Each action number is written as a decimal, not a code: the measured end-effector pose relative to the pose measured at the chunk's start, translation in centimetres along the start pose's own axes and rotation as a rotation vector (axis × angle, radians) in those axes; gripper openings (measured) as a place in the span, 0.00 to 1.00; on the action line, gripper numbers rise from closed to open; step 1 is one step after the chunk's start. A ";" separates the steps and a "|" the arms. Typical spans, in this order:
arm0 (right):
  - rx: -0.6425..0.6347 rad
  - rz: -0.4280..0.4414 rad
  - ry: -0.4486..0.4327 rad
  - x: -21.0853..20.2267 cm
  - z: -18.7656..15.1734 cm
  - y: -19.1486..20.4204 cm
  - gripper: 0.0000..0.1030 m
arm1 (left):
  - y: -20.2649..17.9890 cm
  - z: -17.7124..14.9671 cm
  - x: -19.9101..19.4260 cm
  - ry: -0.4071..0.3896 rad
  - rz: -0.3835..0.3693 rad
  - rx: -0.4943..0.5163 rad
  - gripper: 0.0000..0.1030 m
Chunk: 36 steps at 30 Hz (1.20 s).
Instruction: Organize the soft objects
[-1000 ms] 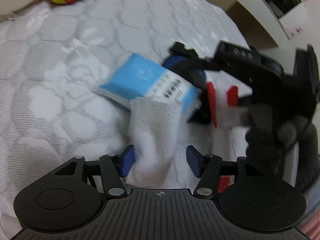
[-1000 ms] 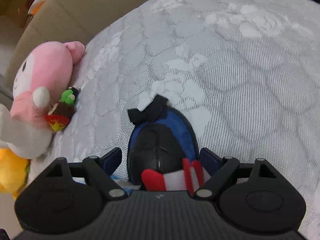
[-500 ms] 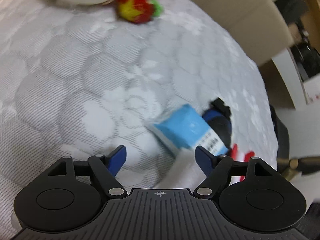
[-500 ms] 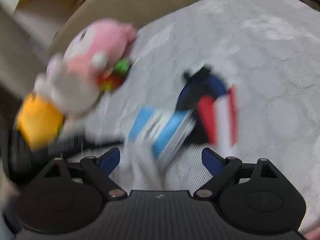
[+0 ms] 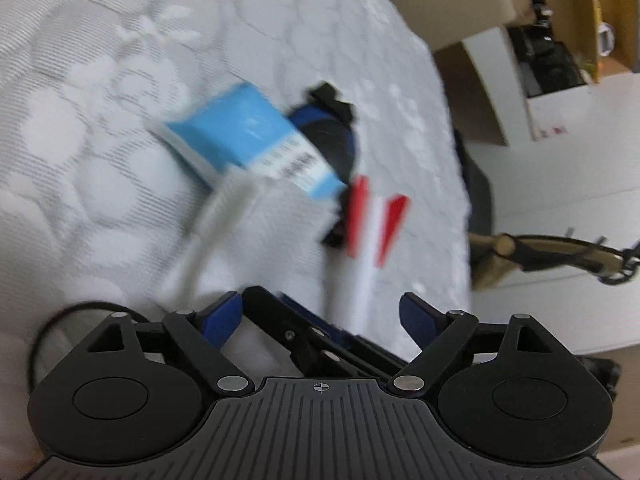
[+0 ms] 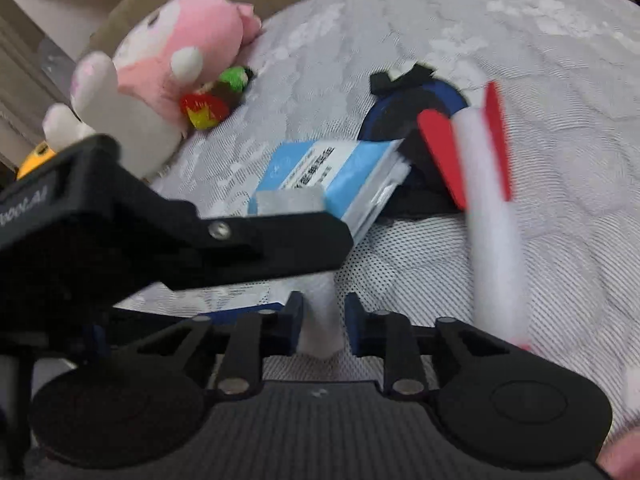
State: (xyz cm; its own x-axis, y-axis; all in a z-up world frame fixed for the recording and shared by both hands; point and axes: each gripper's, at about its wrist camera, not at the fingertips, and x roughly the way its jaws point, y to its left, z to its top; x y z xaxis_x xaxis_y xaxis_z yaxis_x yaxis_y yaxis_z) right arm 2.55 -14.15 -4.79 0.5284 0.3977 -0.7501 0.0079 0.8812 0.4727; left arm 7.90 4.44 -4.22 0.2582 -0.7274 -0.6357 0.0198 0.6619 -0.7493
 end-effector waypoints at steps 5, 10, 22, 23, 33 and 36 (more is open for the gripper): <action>0.016 0.009 -0.045 -2.7 0.2 -1.5 0.21 | -2.3 -2.2 -0.3 0.028 -0.098 0.023 0.90; -0.114 -0.067 -0.073 -4.1 0.0 -1.3 0.49 | -4.1 -3.1 -2.9 -0.175 0.214 0.203 0.88; 0.121 -0.089 -0.197 -6.9 3.4 -8.3 0.70 | -6.6 -4.8 5.6 -0.160 0.743 0.670 0.25; 0.142 -0.078 -0.200 -7.1 3.4 -8.8 0.70 | -6.1 -4.3 5.8 -0.130 0.717 0.628 0.20; 0.196 0.090 -0.279 -10.5 6.9 -10.8 0.75 | -11.0 -4.6 4.6 -0.157 0.618 0.590 0.18; 0.165 0.061 -0.343 -12.1 9.0 -12.1 0.78 | -13.7 -4.5 5.3 -0.144 0.521 0.558 0.18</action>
State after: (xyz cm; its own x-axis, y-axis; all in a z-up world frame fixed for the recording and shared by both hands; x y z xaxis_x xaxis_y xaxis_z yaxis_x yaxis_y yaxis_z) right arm 3.72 -31.97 2.76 0.7852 0.3149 -0.5332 0.0892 0.7946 0.6006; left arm 4.62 -9.29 1.84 0.4898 -0.2922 -0.8214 0.3354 0.9328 -0.1318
